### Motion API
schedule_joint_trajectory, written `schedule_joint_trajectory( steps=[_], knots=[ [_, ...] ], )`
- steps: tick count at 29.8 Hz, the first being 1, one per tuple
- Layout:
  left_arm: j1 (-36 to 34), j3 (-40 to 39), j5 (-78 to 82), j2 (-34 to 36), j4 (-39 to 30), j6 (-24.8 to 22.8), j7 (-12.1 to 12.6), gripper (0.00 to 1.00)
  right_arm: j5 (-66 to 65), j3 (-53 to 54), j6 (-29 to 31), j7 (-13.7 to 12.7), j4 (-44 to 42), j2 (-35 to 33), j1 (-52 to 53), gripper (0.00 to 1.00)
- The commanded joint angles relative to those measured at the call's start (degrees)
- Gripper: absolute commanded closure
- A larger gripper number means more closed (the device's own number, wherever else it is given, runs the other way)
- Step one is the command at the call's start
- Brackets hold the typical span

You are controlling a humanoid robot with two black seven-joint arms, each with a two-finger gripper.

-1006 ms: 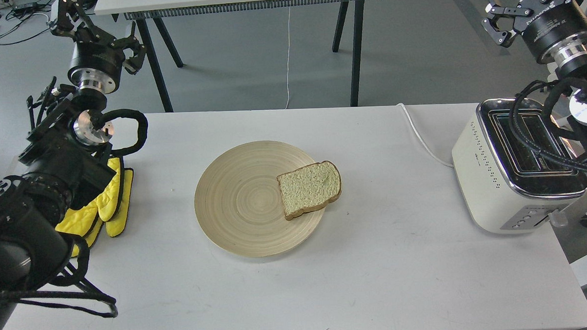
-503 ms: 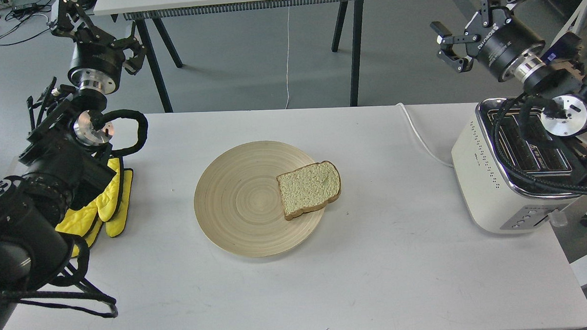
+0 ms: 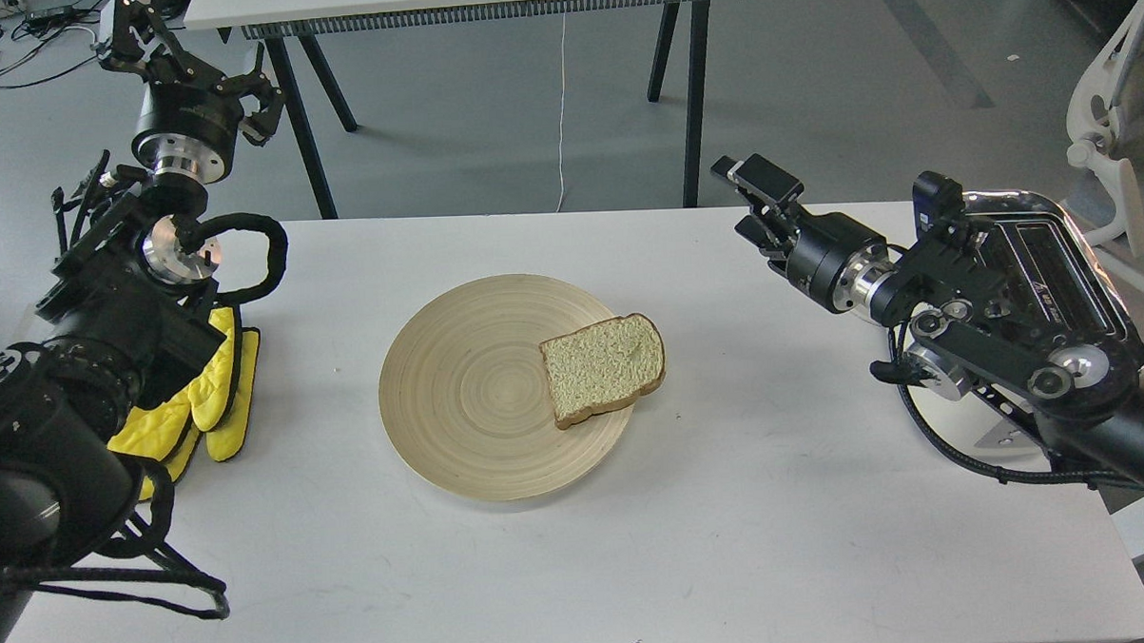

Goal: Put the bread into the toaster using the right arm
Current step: 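Reach the right gripper to the bread slice on the wooden plate, then grasp the bread slice with the right gripper and lift it up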

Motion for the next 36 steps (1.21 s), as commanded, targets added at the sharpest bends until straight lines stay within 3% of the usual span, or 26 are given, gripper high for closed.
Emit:
schedule_joint_trajectory(
  steps=[1,5,10,17,22,29,36],
  knots=[
    [-0.01,0.00,-0.01,0.00,0.00,0.00,0.00,0.00,-3.51,-6.15,-4.81,-0.12,-2.11,3.51,-1.41,0.09],
    [-0.01,0.00,-0.01,-0.08,0.00,0.00,0.00,0.00,-3.42,-10.99,-6.48,-0.03,-5.36,6.76,-2.03,0.21],
    [-0.01,0.00,-0.01,-0.08,0.00,0.00,0.00,0.00,-3.16,-11.26,-6.40,-0.12,-8.53,10.02,-3.00,0.27],
    [-0.01,0.00,-0.01,-0.08,0.00,0.00,0.01,0.00,-2.89,-11.44,-5.87,-0.82,-9.94,11.60,-3.08,0.46],
    [-0.01,0.09,-0.01,-0.08,0.00,0.00,0.00,0.00,-2.72,-11.00,-6.22,-0.82,-11.00,12.31,-3.61,0.52],
    [-0.01,0.09,-0.01,-0.08,0.00,0.00,0.00,0.00,-2.72,-11.17,-5.96,-0.64,-10.91,12.31,-4.23,0.74],
    [-0.01,0.09,-0.01,-0.08,0.00,0.00,0.00,0.00,-2.81,-11.44,-5.87,-0.56,-11.00,12.40,-4.31,0.76]
  ],
)
